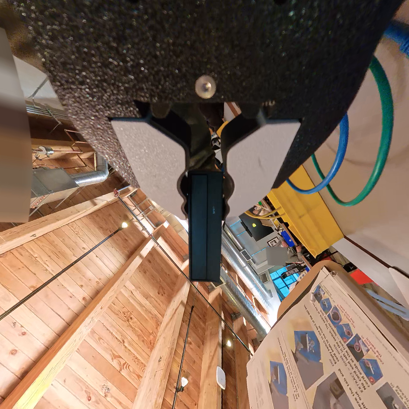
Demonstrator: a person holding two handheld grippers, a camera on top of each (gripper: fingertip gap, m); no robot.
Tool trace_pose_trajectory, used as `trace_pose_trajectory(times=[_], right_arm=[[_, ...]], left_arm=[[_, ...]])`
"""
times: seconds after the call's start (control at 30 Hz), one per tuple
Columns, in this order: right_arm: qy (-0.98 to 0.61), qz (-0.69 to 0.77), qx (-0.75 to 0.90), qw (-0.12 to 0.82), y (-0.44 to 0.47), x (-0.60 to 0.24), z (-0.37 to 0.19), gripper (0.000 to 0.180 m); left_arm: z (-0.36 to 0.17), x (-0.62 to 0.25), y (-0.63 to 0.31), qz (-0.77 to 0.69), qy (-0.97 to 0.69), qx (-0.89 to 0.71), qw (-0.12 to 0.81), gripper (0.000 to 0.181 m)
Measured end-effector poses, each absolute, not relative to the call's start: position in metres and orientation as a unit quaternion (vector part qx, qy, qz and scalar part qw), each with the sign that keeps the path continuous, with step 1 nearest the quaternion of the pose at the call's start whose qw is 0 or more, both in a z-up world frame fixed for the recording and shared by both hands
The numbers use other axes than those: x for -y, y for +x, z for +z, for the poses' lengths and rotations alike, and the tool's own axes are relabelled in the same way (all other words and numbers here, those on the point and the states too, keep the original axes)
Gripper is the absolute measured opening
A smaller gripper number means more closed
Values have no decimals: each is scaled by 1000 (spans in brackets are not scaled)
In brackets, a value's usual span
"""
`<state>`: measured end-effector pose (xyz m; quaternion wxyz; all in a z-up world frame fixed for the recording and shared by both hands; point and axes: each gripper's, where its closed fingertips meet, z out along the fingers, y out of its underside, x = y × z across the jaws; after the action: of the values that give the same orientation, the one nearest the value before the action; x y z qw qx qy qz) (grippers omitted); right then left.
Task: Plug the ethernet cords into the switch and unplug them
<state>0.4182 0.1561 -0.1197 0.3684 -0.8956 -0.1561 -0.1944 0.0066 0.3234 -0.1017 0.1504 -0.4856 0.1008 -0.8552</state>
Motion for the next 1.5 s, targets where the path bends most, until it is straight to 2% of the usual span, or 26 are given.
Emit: trace_pose_trajectory(times=[0.2, 0.23, 0.27, 0.33, 0.4, 0.57, 0.67, 0.73, 0.8, 0.87, 0.93, 1.0, 1.1, 1.17, 1.23, 1.3, 1.4, 1.5], right_arm=[[-902, -230, 72, 358, 462, -160, -146, 7], [-904, -248, 75, 339, 469, -158, -149, 11], [-908, -275, 87, 304, 477, -152, -155, 22], [-910, -340, 124, 201, 494, -137, -170, 39], [-903, -376, 148, 148, 502, -131, -179, 41], [-900, -362, 118, 214, 496, -142, -177, 62], [-904, -370, 110, 185, 502, -124, -172, 53], [-931, -333, 97, 113, 497, -95, -181, 43], [-946, -309, 67, 73, 490, -68, -185, 43], [-959, -271, 28, 73, 475, -49, -189, 37], [-955, -271, 35, 111, 461, -45, -186, 33], [-935, -295, 134, 144, 441, -50, -188, 34], [-901, -327, 252, 133, 422, -48, -211, 41], [-890, -350, 268, 118, 425, -42, -226, 57], [-882, -364, 272, 121, 427, -38, -236, 54], [-883, -365, 267, 129, 426, -36, -244, 60], [-871, -391, 268, 129, 429, -33, -251, 61], [-858, -421, 264, 133, 433, -30, -248, 55]], left_arm=[[-104, -324, 8, -856, -484, -110, 142, 27], [-106, -324, 9, -856, -486, -108, 140, 27], [-108, -325, 10, -855, -488, -107, 139, 27], [-113, -326, 13, -854, -492, -104, 135, 27], [-118, -327, 15, -852, -496, -102, 131, 27], [-124, -330, 16, -851, -502, -94, 127, 27], [-122, -332, 13, -852, -499, -94, 129, 27], [-119, -333, 11, -853, -497, -95, 132, 27], [-118, -335, 9, -852, -495, -97, 136, 27], [-119, -336, 9, -853, -495, -95, 137, 27], [-120, -336, 10, -853, -496, -93, 133, 26], [-122, -334, 12, -854, -496, -93, 127, 27], [-124, -330, 15, -854, -496, -95, 121, 27], [-123, -327, 16, -855, -495, -97, 118, 27], [-122, -325, 15, -856, -493, -100, 117, 27], [-120, -324, 15, -857, -491, -103, 119, 27], [-117, -324, 13, -858, -488, -105, 122, 27], [-116, -324, 13, -859, -487, -104, 119, 27]])
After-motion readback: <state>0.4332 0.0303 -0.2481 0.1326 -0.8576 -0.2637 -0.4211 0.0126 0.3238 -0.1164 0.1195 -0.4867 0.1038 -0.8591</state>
